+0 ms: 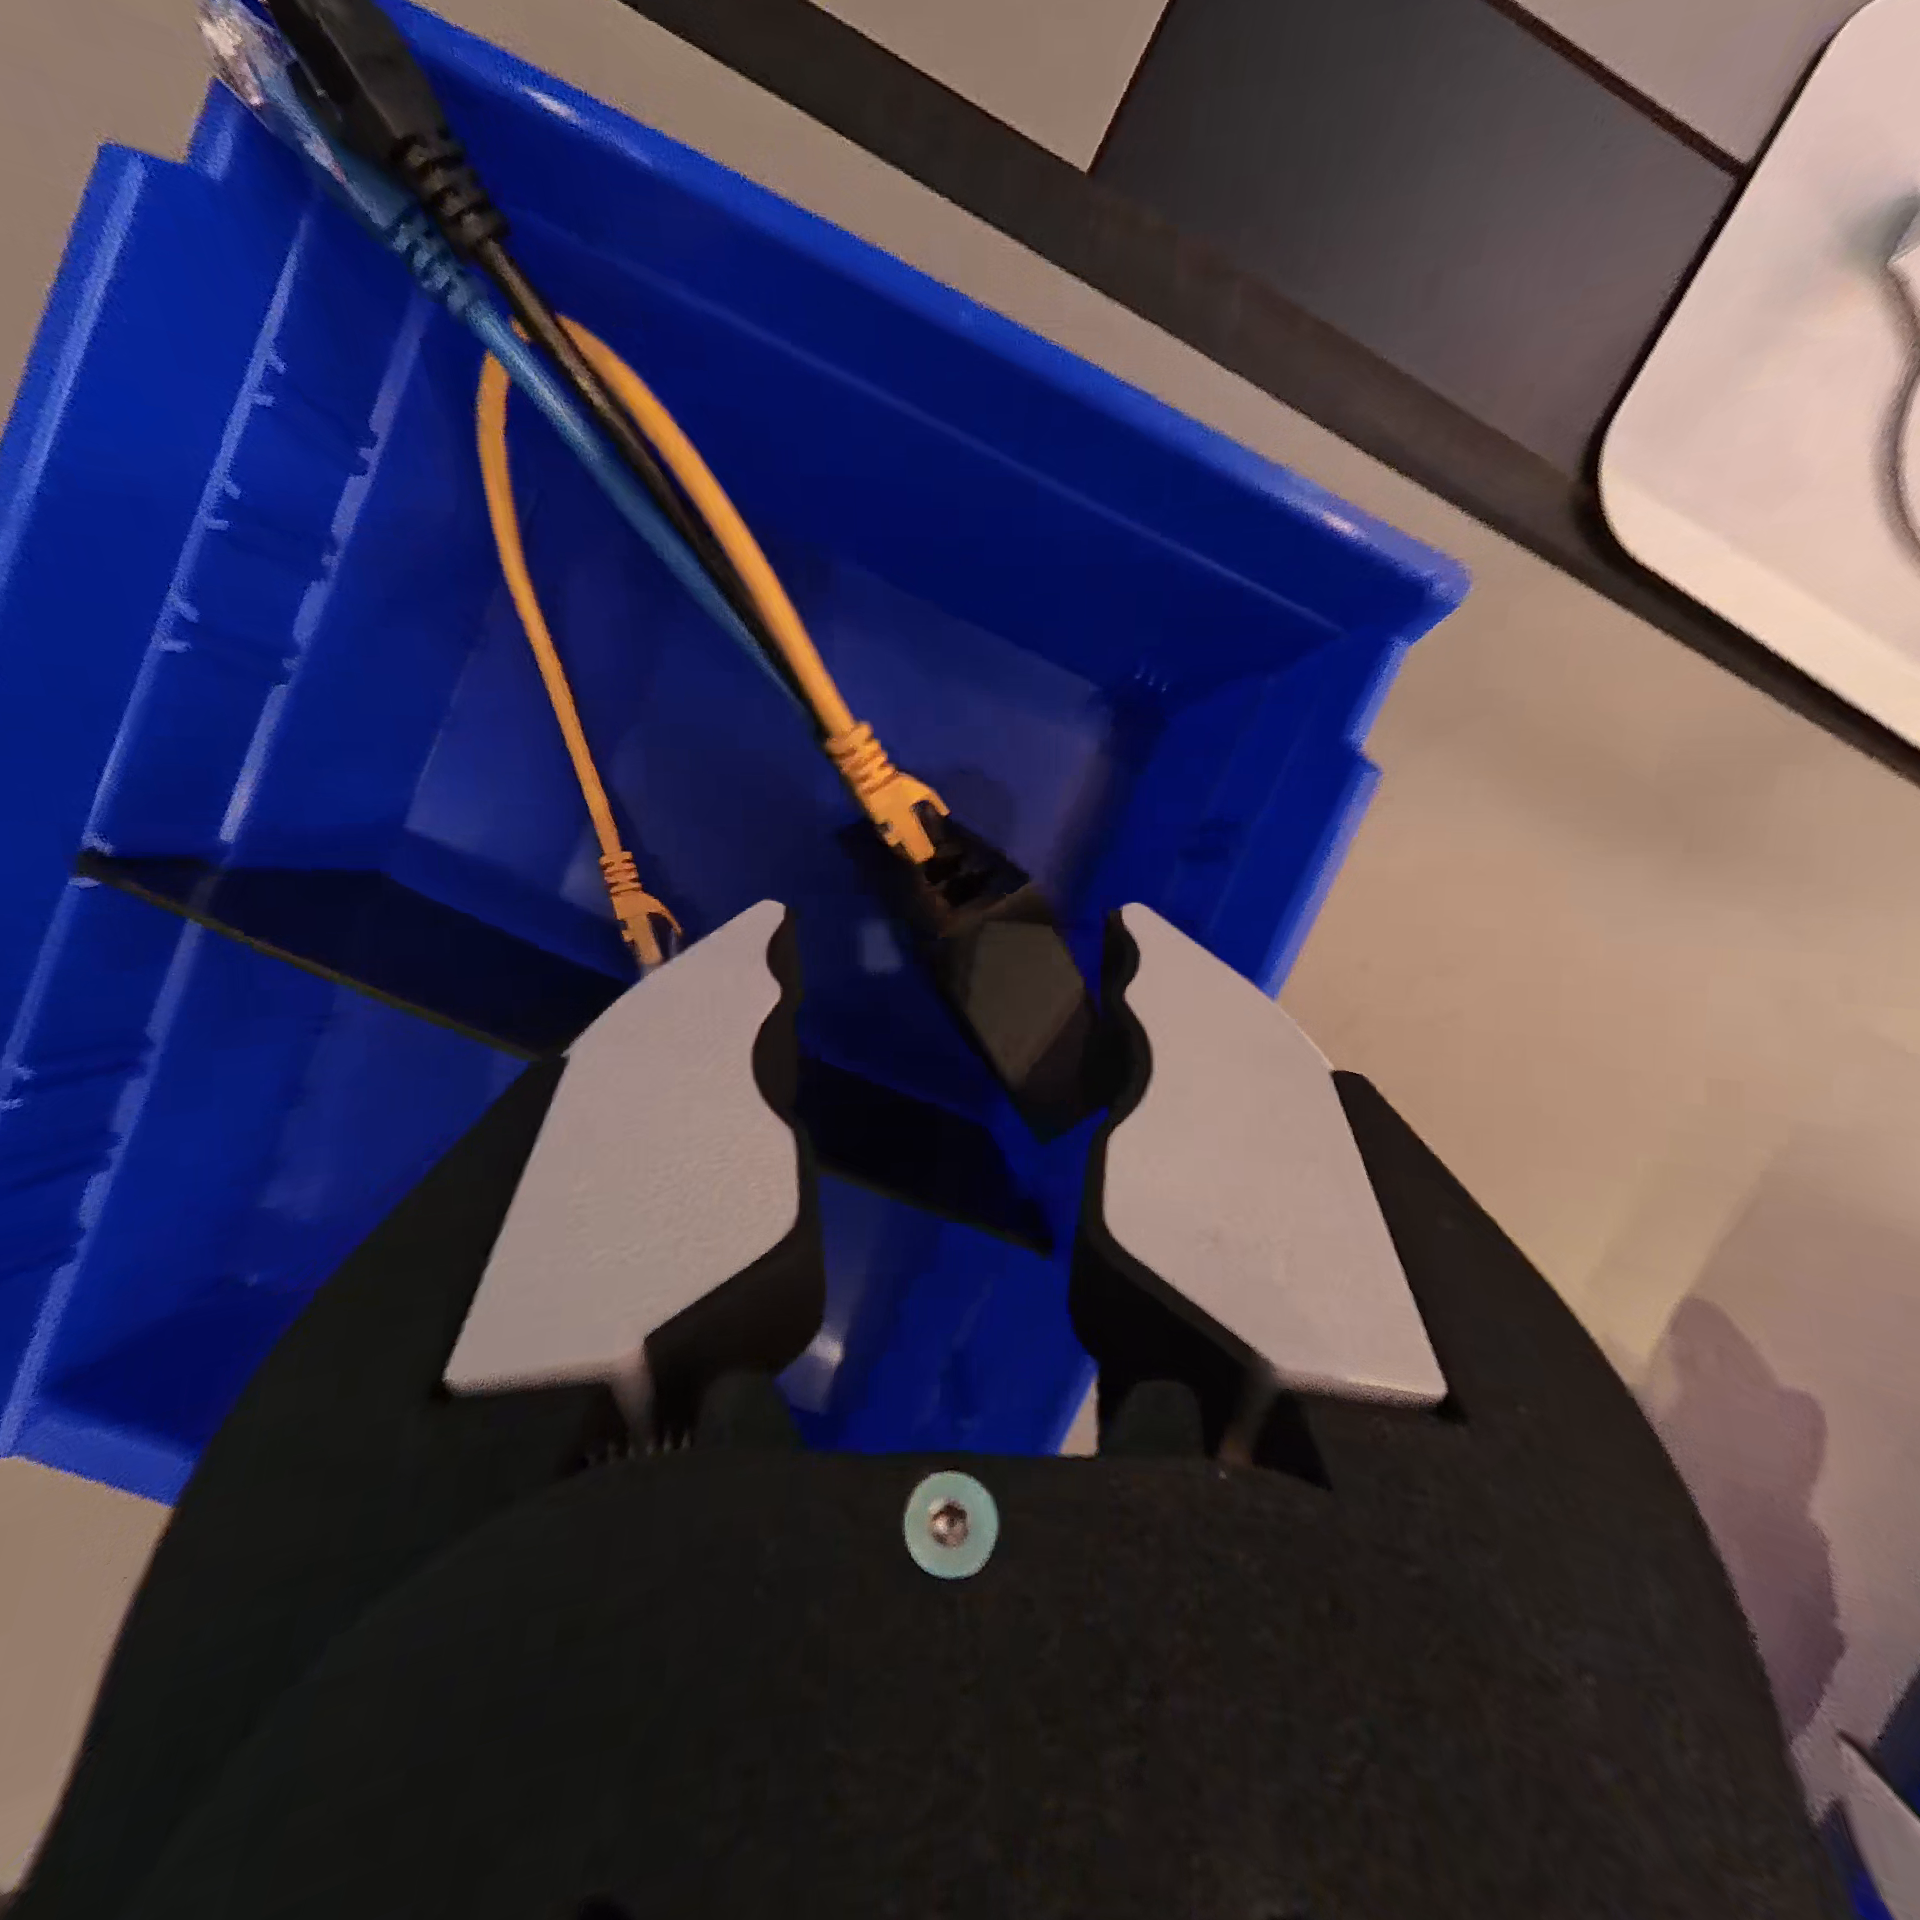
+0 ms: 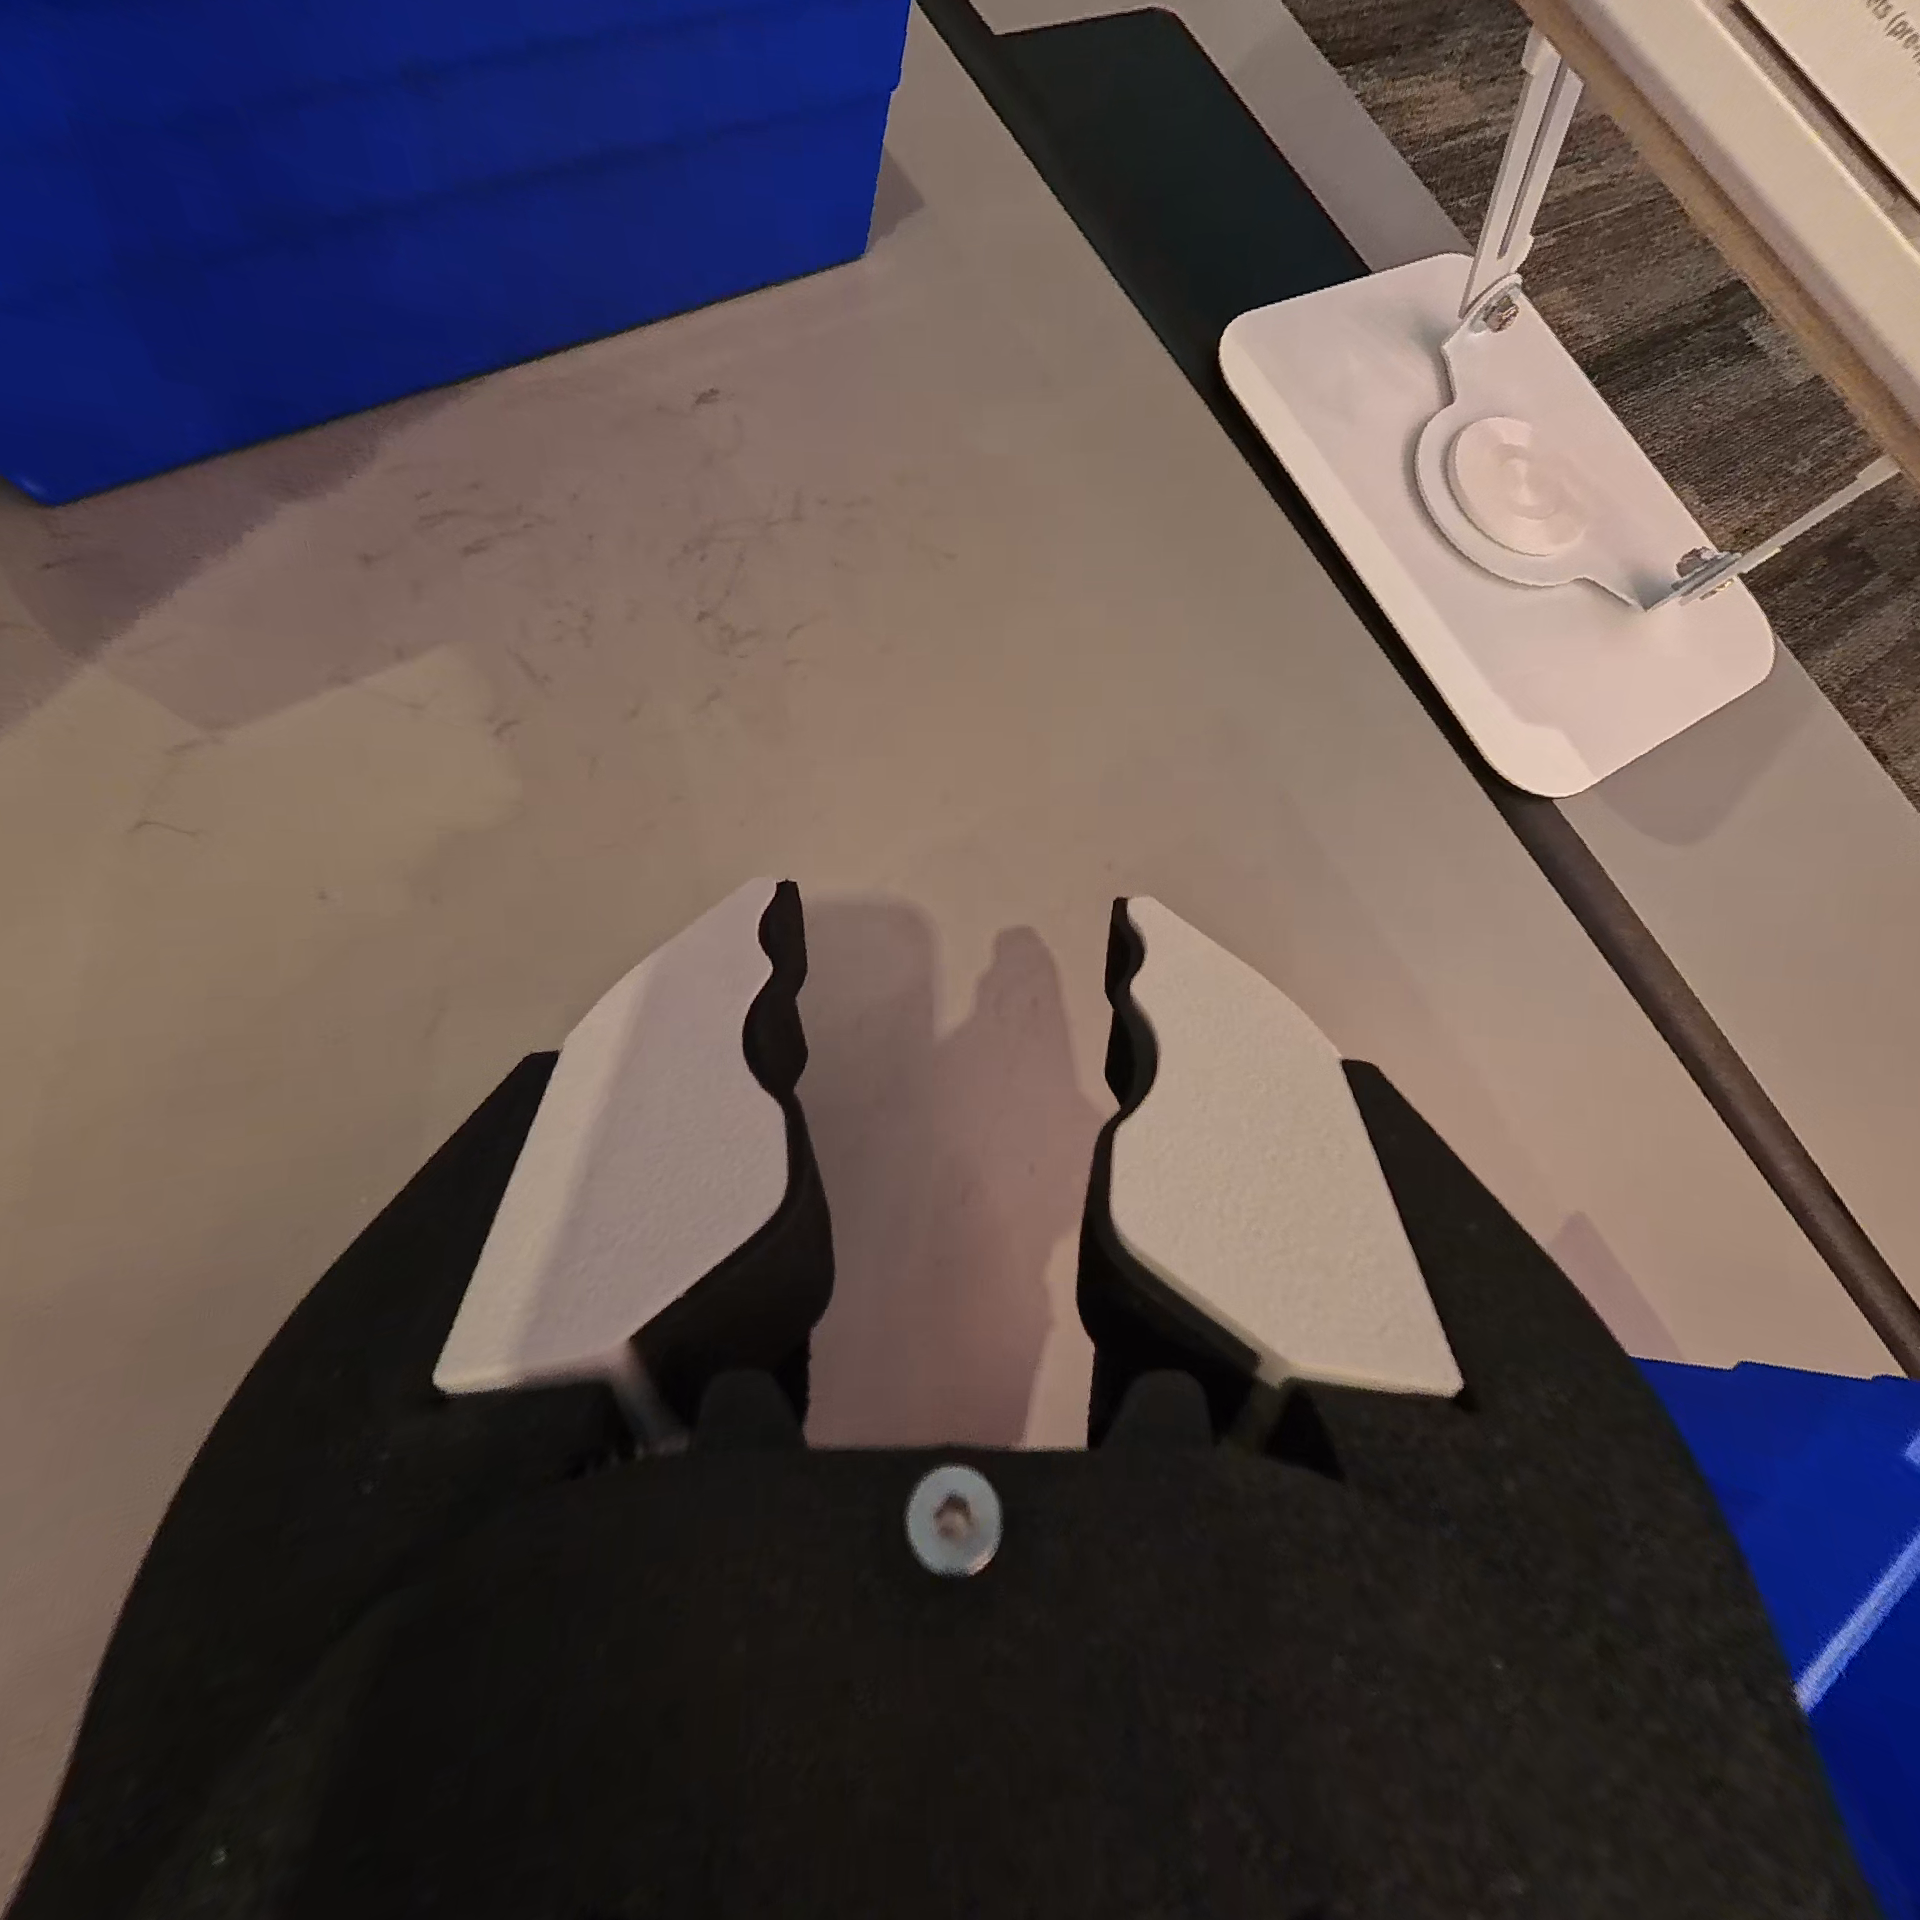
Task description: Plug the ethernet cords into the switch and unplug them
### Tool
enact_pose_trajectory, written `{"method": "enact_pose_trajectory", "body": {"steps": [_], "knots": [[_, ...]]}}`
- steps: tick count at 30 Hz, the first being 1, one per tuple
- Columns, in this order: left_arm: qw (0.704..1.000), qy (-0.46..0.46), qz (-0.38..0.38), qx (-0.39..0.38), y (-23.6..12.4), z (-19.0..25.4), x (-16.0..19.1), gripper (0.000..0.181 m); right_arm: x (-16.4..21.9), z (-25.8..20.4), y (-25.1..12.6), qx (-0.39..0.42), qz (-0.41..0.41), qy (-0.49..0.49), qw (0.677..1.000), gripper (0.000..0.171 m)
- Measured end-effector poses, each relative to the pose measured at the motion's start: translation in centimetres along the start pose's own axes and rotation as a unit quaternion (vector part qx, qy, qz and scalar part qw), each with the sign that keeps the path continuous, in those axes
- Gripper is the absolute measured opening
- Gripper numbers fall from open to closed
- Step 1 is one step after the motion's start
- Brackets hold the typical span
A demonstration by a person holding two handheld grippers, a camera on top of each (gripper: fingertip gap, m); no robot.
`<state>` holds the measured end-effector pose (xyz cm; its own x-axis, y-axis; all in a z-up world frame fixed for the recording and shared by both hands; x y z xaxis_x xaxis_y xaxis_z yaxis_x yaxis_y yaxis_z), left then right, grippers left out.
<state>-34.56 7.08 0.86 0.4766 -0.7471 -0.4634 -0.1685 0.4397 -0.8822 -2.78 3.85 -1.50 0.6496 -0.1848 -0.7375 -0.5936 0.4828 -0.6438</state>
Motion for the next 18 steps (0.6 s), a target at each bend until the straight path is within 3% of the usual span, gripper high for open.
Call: {"method": "enact_pose_trajectory", "body": {"steps": [9, 18], "knots": [[0.998, -0.044, -0.034, 0.025, 1.6, 0.6, 0.6, 0.059, 0.0, -0.1, 0.0, -0.003, 0.002, 0.0, 1.0, 0.054], [0.995, -0.044, -0.073, 0.047, 1.7, -0.4, 0.1, 0.036, -0.3, 0.0, -0.4, 0.004, 0.009, -0.005, 1.0, 0.054]]}}
Point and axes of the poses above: each gripper's, where its closed fingertips meet, y out along the fingers, x out of its underside, z = x × y across the jaws, the point moved 8 cm from there along -y, back along the fingers, and after that the axes turned 2 degrees about x, right-handed, at the moved point
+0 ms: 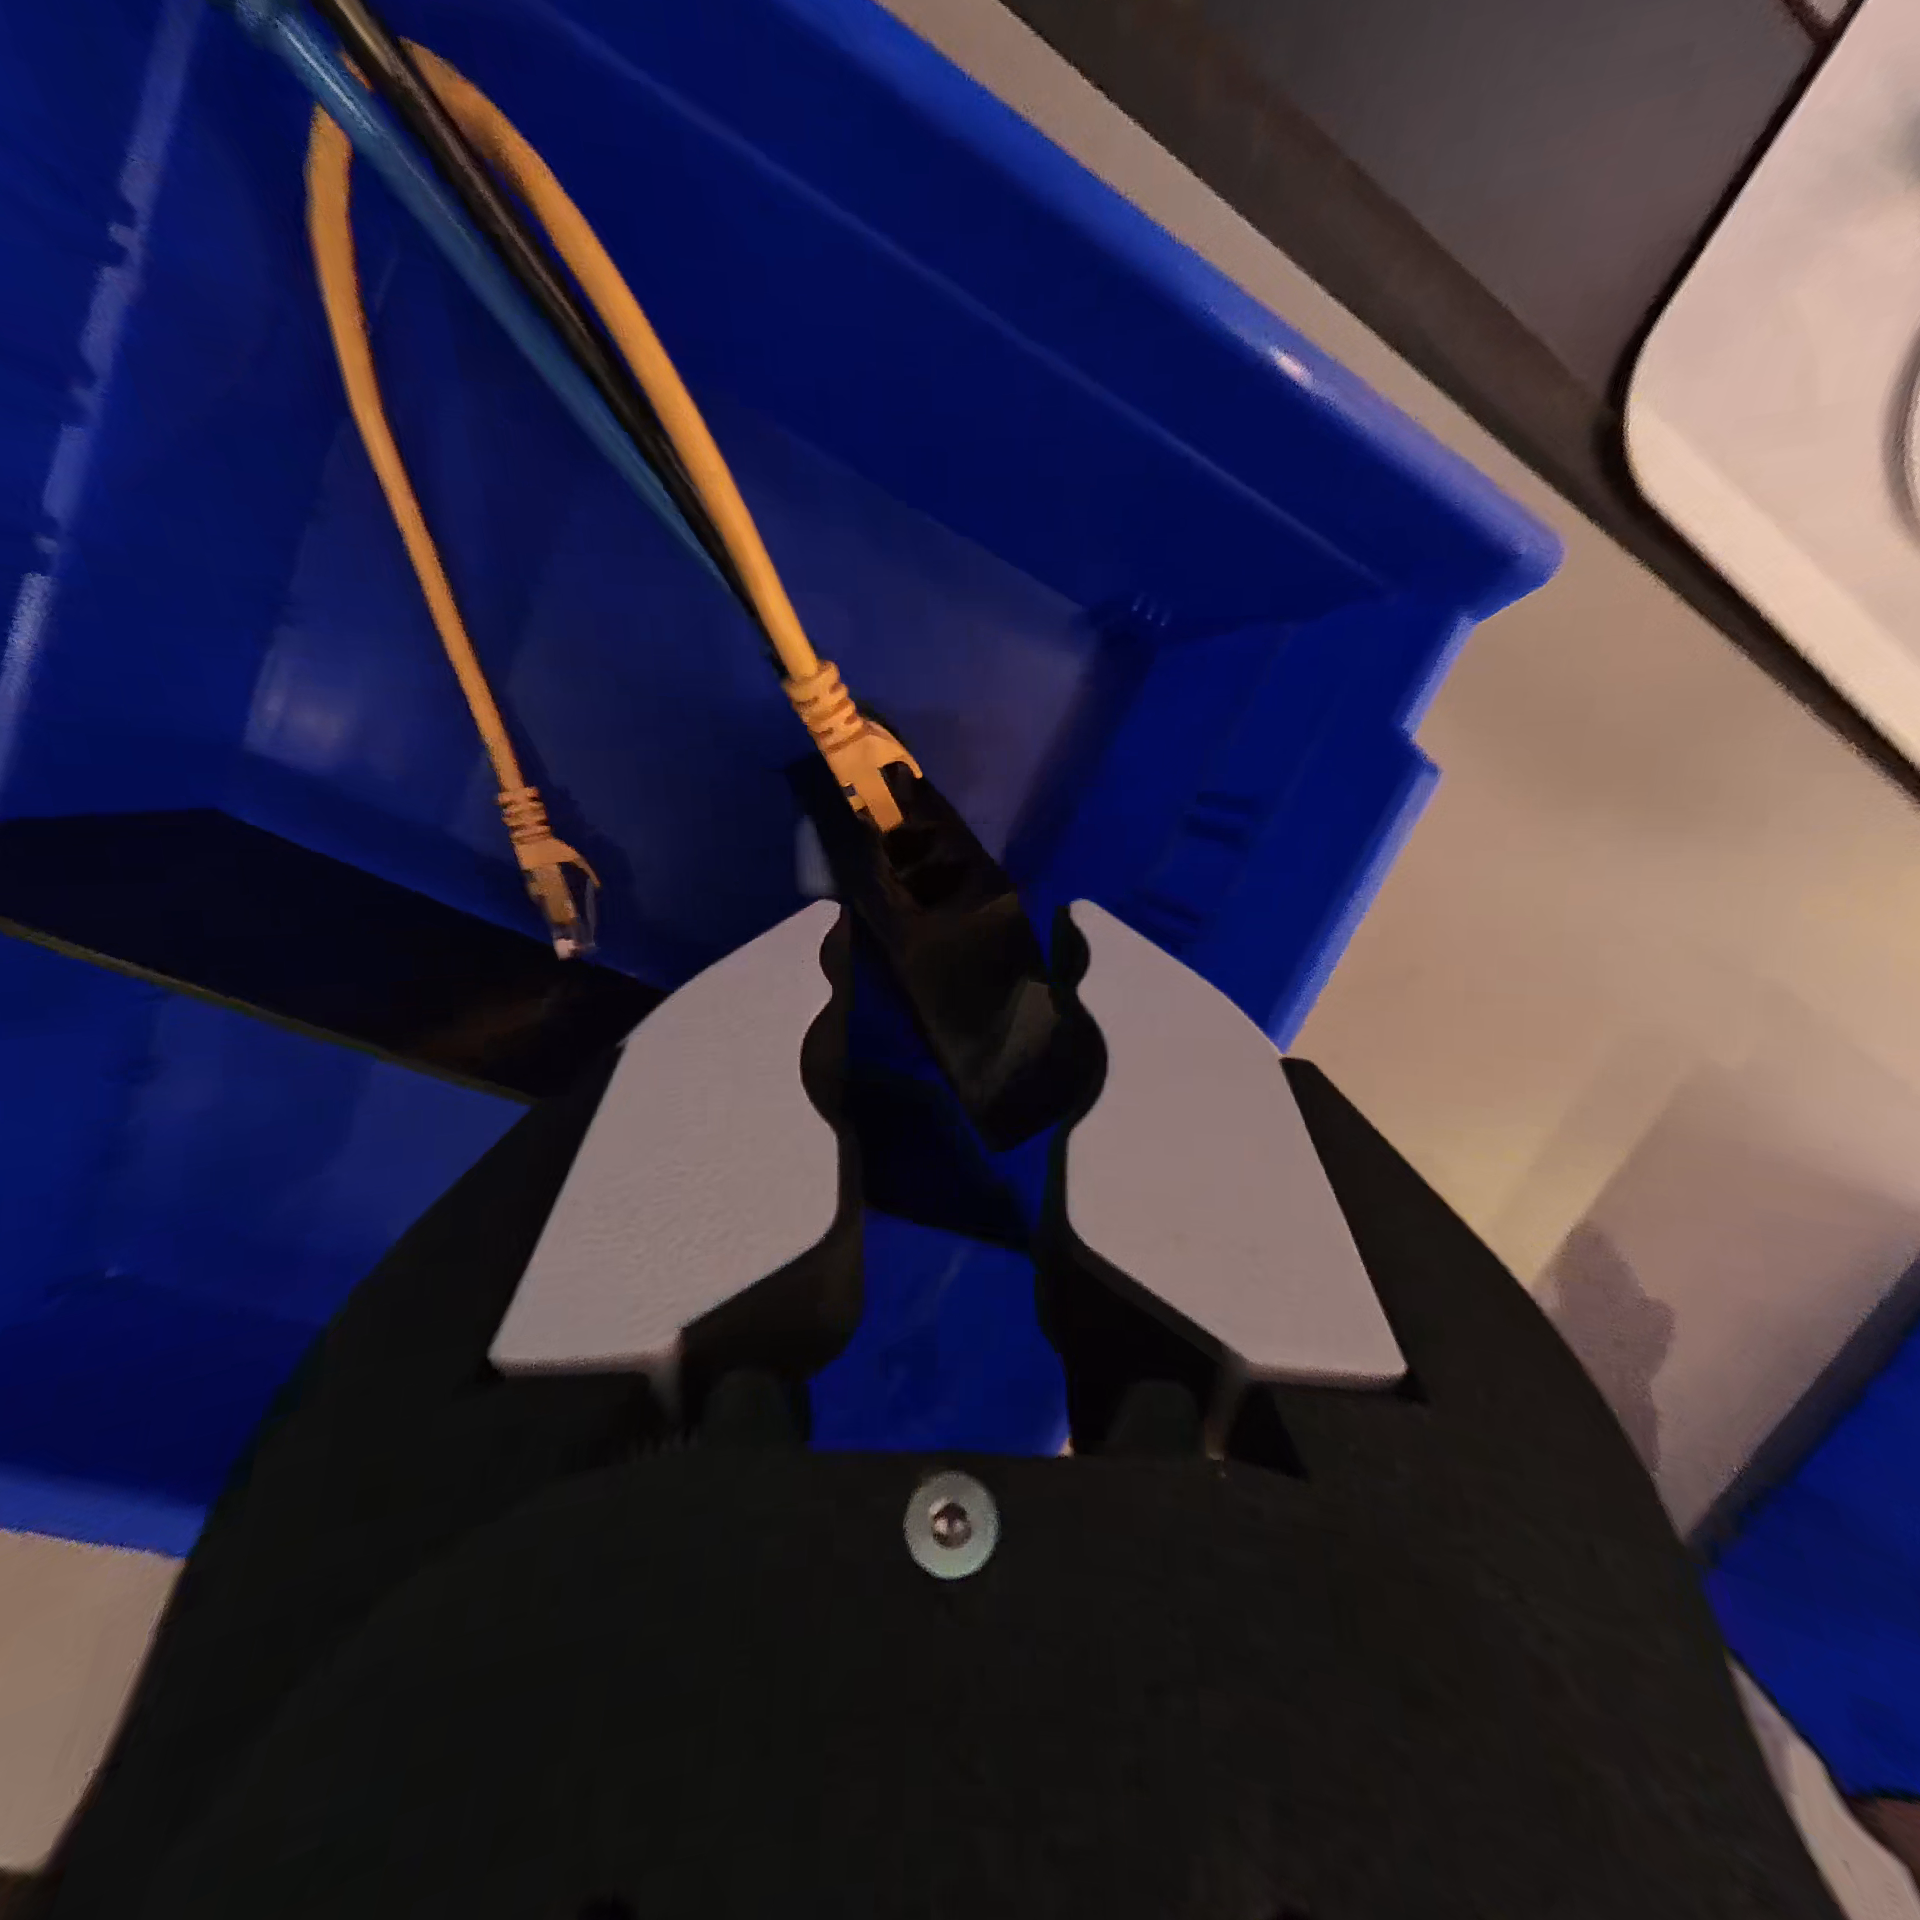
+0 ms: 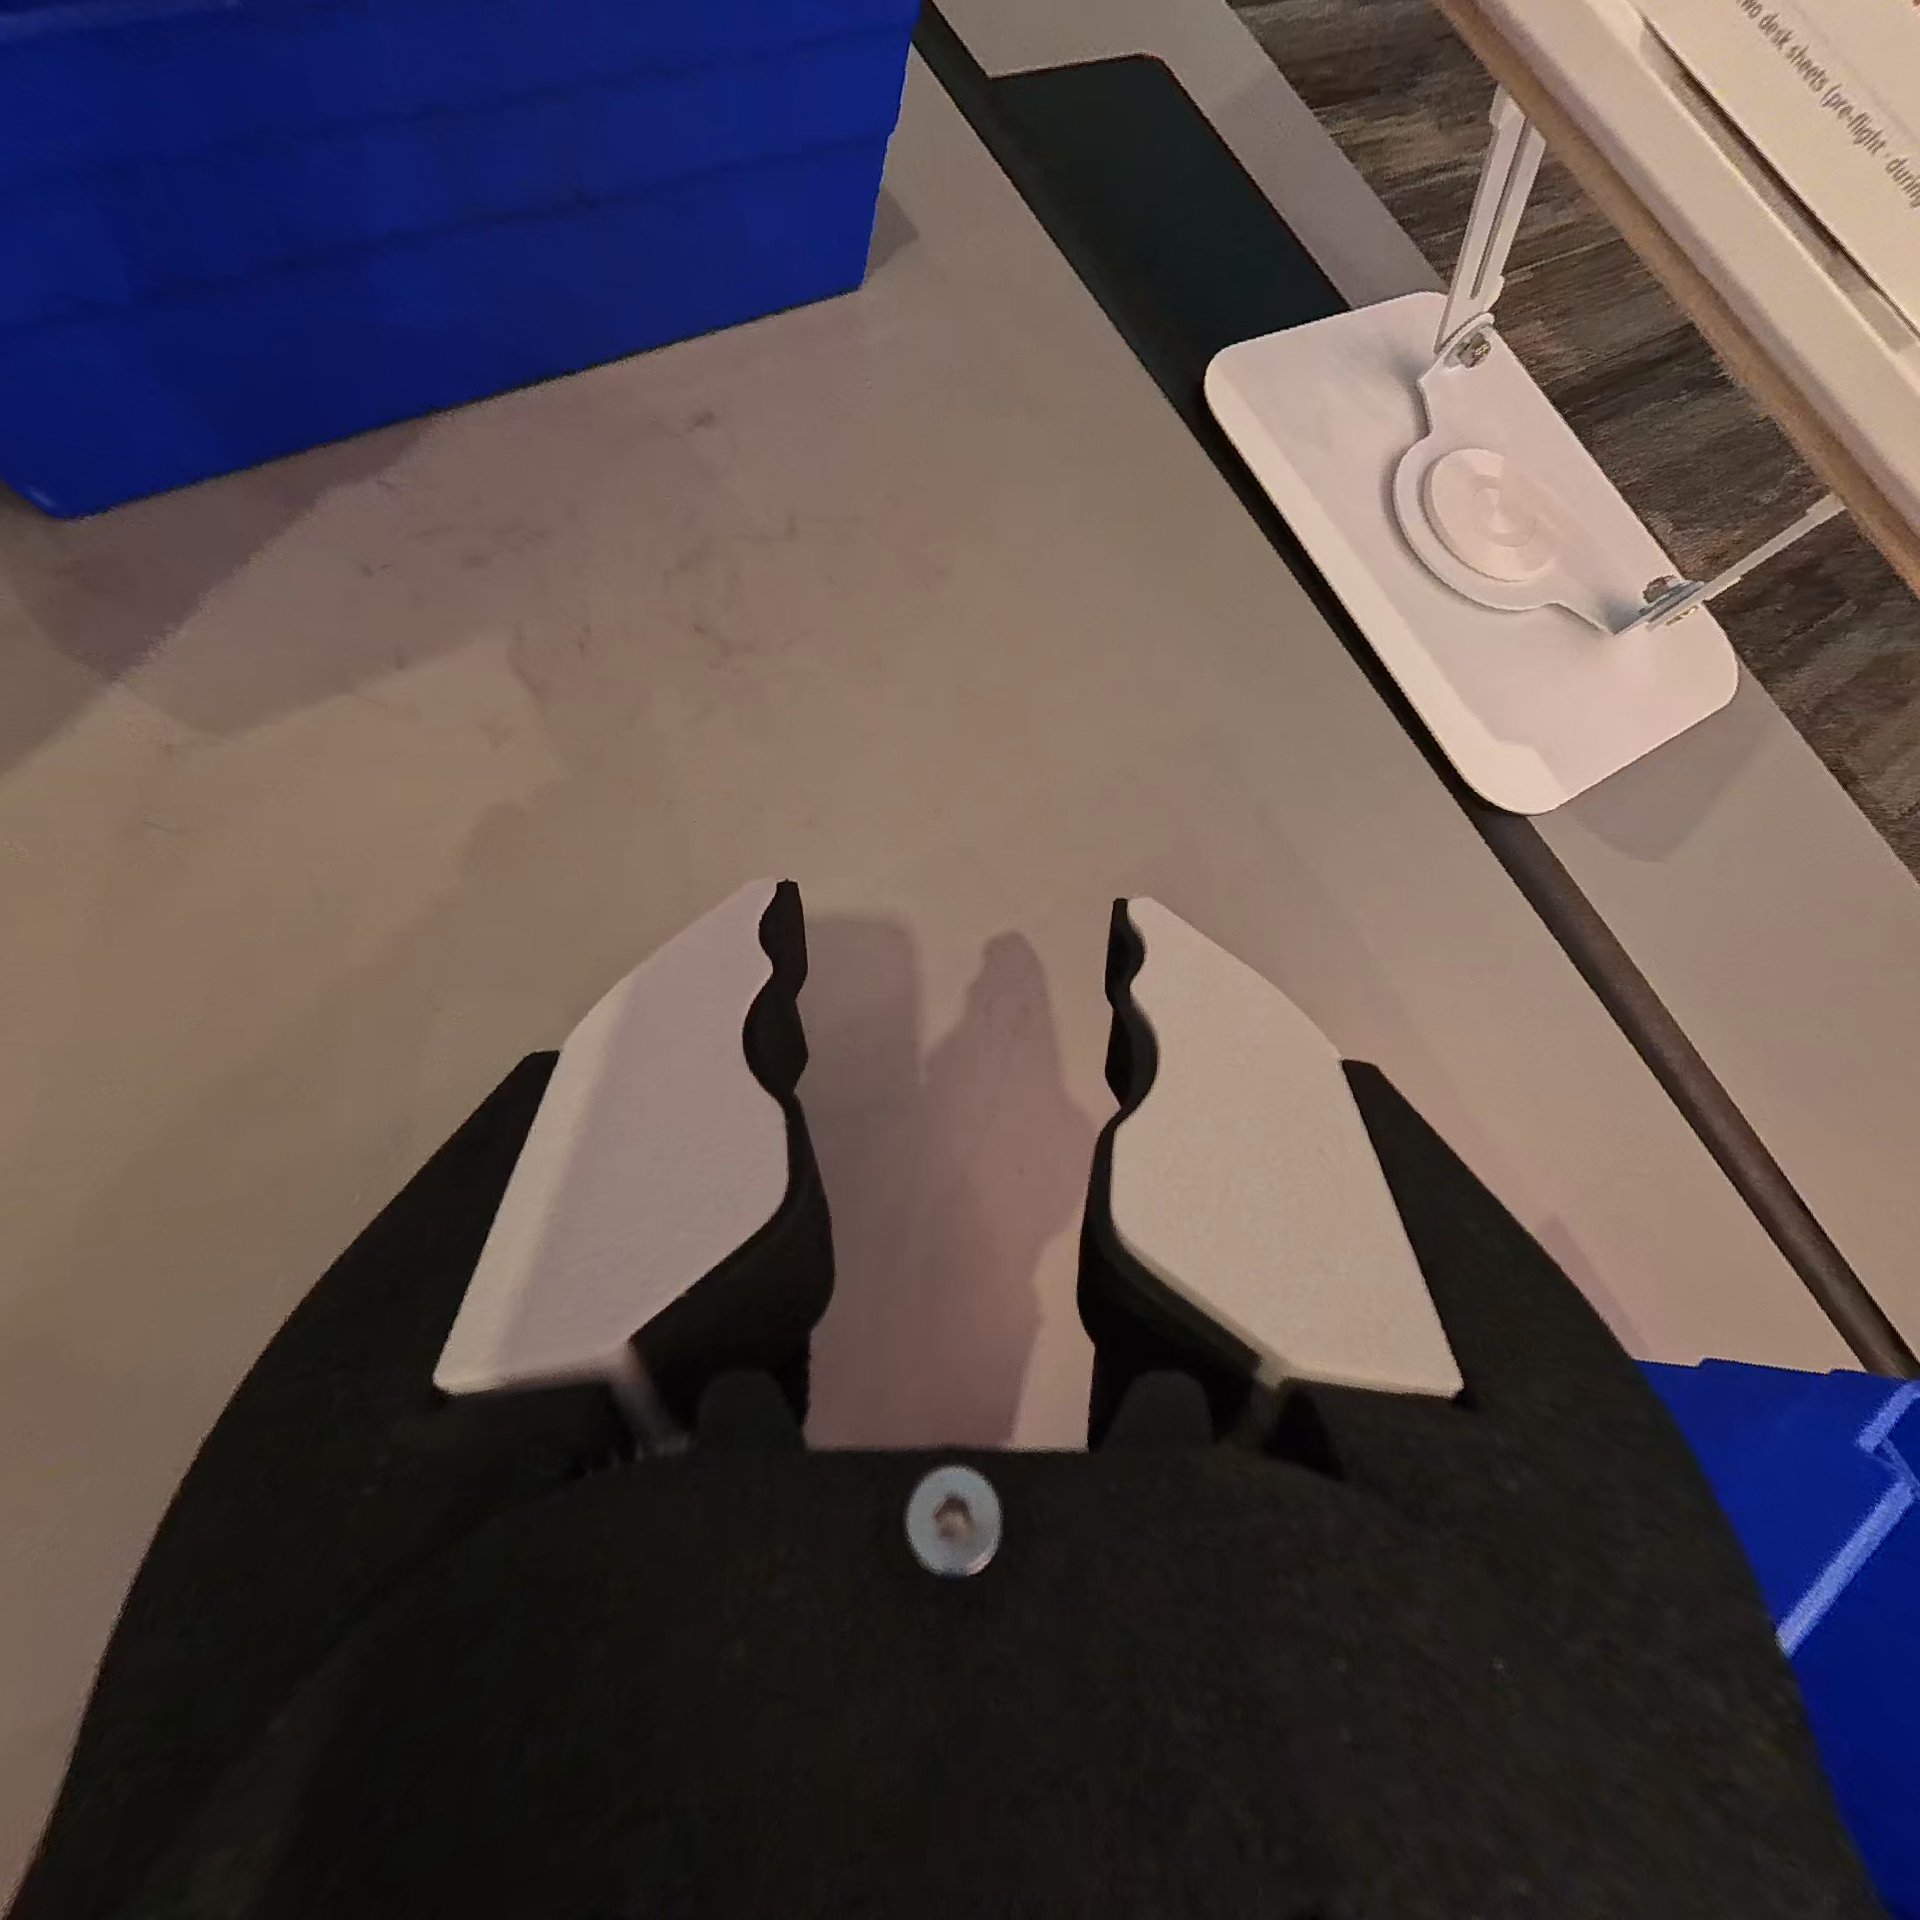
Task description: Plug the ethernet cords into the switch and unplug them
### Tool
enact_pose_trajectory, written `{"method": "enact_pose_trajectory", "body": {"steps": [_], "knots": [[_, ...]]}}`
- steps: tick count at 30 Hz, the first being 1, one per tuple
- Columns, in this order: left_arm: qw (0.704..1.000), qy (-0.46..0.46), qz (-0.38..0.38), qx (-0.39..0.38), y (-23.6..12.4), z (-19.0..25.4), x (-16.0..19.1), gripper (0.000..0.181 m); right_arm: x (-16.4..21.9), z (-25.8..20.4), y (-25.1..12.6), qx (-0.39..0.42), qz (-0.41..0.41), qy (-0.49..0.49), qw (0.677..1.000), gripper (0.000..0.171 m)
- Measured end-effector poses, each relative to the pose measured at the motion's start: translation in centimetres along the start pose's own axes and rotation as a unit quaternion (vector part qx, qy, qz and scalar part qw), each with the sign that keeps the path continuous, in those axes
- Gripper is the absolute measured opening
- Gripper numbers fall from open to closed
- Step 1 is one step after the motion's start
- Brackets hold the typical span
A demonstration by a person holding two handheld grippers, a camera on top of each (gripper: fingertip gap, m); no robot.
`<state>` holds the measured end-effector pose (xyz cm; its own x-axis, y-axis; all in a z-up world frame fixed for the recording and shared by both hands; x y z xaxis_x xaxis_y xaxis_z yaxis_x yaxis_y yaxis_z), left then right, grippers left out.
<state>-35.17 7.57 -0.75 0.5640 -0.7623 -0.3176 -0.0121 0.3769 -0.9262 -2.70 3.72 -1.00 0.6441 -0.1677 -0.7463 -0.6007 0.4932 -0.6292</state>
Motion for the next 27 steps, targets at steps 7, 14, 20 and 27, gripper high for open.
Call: {"method": "enact_pose_trajectory", "body": {"steps": [7, 14, 20, 27], "knots": [[0.999, 0.028, -0.017, 0.011, -0.4, -1.1, -0.1, 0.034, -0.6, -0.5, -0.5, -0.012, 0.014, -0.002, 1.0, 0.054], [0.997, 0.049, -0.034, 0.048, -2.8, -2.4, -0.9, 0.033, -0.6, -0.5, -0.5, -0.012, 0.015, -0.002, 1.0, 0.054], [0.993, 0.072, -0.021, 0.095, -6.4, -3.7, -1.8, 0.032, -0.5, -0.6, -0.1, -0.013, 0.009, -0.004, 1.0, 0.054], [0.984, 0.158, 0.001, 0.08, -10.6, -5.3, -1.6, 0.028, -0.2, -1.5, 0.7, -0.017, -0.001, -0.017, 1.0, 0.054]]}}
Point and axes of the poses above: each gripper's, where its closed fingertips meet, y out along the fingers, x out of its underside, z = x × y across the jaws, the point moved 8 cm from there along -y, back along the fingers, and after that the axes turned 2 degrees about x, right-handed, at the moved point
